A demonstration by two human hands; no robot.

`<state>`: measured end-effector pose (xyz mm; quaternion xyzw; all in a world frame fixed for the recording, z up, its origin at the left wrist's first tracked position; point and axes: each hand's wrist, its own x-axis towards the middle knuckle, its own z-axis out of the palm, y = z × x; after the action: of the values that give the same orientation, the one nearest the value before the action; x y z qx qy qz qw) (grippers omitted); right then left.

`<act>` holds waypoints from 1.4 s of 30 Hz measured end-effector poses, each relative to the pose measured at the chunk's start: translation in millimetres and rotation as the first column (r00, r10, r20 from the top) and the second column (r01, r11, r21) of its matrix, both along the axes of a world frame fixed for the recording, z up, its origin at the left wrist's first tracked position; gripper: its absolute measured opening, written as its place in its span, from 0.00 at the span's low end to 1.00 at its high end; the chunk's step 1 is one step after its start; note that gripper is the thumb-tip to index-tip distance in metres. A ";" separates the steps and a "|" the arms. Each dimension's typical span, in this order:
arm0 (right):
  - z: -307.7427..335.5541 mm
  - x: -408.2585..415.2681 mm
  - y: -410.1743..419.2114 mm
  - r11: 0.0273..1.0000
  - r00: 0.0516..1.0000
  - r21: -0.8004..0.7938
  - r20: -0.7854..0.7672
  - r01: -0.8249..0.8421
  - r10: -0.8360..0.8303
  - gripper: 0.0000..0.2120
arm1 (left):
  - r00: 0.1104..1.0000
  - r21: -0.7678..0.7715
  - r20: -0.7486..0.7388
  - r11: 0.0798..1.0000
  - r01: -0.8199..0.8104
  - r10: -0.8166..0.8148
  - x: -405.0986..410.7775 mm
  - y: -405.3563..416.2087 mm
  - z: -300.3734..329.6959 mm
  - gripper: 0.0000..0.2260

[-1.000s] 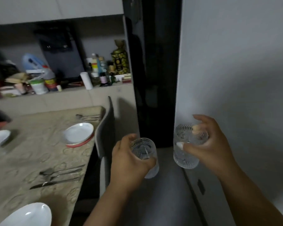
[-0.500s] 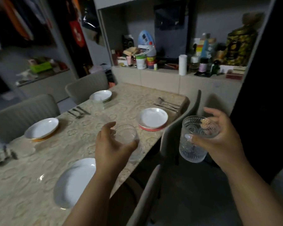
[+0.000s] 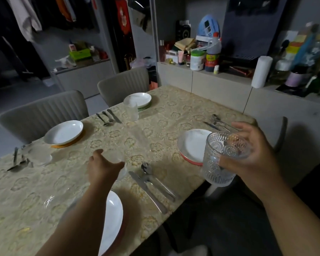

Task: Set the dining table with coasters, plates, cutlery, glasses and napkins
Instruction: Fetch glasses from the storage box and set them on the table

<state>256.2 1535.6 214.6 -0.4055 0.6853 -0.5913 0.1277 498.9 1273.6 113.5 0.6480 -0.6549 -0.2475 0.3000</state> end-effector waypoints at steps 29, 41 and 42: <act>-126.4 -283.4 -303.4 0.897 0.975 0.405 -0.054 -0.178 0.218 0.42 | 0.984 -0.122 0.121 0.986 -0.113 0.128 -238.5 10.6 2.5 0.26; -151.3 -288.5 -331.0 0.779 0.962 0.614 -0.115 -0.128 0.249 0.46 | 0.987 0.014 0.113 0.993 -0.117 0.115 -240.6 14.3 -3.5 0.25; -144.4 -284.9 -332.5 0.745 0.939 0.662 -0.199 -0.081 0.279 0.47 | 0.989 0.010 0.095 0.993 -0.118 0.117 -239.5 16.5 -2.5 0.23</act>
<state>-28.7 1203.1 70.2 -0.4825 0.8143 -0.2396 0.2161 259.4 1290.0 111.0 0.6988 -0.6270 -0.2038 0.2776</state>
